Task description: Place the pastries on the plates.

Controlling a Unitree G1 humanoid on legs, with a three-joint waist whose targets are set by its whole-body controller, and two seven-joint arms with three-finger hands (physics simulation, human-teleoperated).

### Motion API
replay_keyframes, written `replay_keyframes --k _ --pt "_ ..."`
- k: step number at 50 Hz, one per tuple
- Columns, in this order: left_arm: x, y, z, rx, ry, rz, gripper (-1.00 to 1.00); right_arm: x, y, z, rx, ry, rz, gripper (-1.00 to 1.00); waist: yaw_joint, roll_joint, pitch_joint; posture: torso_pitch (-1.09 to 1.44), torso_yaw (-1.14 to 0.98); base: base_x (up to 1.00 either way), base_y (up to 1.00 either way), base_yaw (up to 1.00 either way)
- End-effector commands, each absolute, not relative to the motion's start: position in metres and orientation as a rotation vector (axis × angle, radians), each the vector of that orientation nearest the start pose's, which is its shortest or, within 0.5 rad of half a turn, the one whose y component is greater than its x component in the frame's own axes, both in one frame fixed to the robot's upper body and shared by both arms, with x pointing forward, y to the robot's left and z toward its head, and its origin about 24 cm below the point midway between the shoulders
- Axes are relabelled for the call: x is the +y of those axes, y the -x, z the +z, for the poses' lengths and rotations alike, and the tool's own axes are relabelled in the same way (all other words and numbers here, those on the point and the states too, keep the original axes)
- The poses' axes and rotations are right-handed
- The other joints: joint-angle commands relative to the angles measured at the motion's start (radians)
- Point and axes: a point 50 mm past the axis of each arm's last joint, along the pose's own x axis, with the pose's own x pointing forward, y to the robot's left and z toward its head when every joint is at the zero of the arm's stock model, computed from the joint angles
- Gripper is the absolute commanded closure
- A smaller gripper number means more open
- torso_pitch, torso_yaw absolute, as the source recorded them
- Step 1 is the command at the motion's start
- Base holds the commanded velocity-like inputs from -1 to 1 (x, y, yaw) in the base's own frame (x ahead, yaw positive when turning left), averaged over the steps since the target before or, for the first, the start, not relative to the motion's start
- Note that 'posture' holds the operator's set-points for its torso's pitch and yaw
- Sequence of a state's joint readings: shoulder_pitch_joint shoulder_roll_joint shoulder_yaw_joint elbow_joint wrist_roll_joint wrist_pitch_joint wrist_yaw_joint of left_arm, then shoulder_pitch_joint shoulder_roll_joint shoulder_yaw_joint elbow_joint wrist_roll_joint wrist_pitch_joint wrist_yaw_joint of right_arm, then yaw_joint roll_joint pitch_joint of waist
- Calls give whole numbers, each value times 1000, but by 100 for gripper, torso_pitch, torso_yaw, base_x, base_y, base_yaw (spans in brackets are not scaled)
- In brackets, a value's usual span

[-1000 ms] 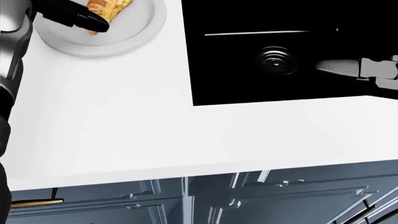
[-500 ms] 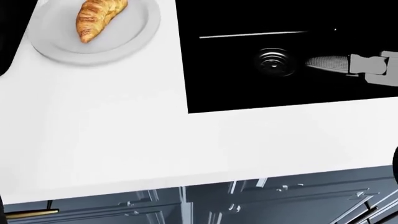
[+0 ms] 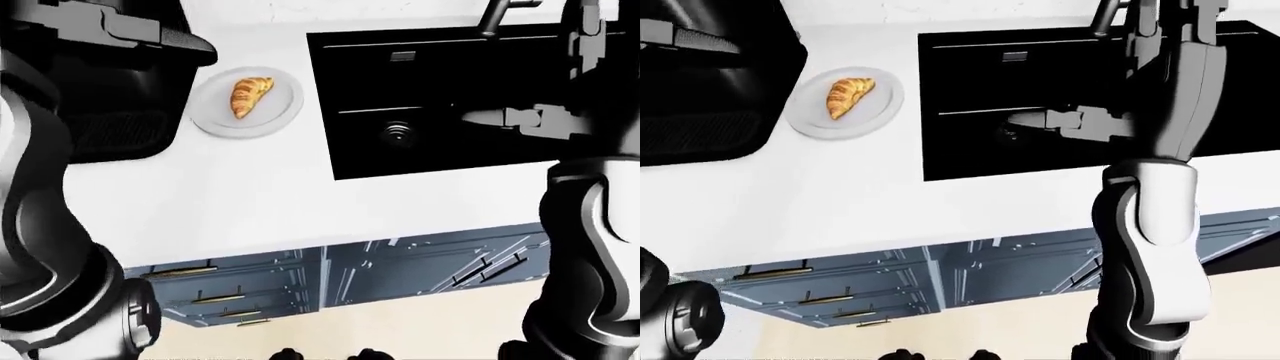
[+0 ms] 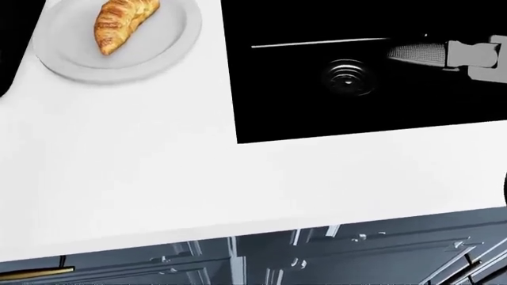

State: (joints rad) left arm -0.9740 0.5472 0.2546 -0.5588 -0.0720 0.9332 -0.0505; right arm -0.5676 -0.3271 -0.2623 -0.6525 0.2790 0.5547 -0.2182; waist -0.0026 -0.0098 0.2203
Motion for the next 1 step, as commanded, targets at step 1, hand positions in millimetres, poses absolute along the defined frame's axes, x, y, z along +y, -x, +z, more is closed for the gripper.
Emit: replay_keyframes --k 1 --pt "203 -238 379 -709 -315 181 -100 -196 -239 303 -772 8 -166 -100 -1 2 -31 33 0 0 0 0"
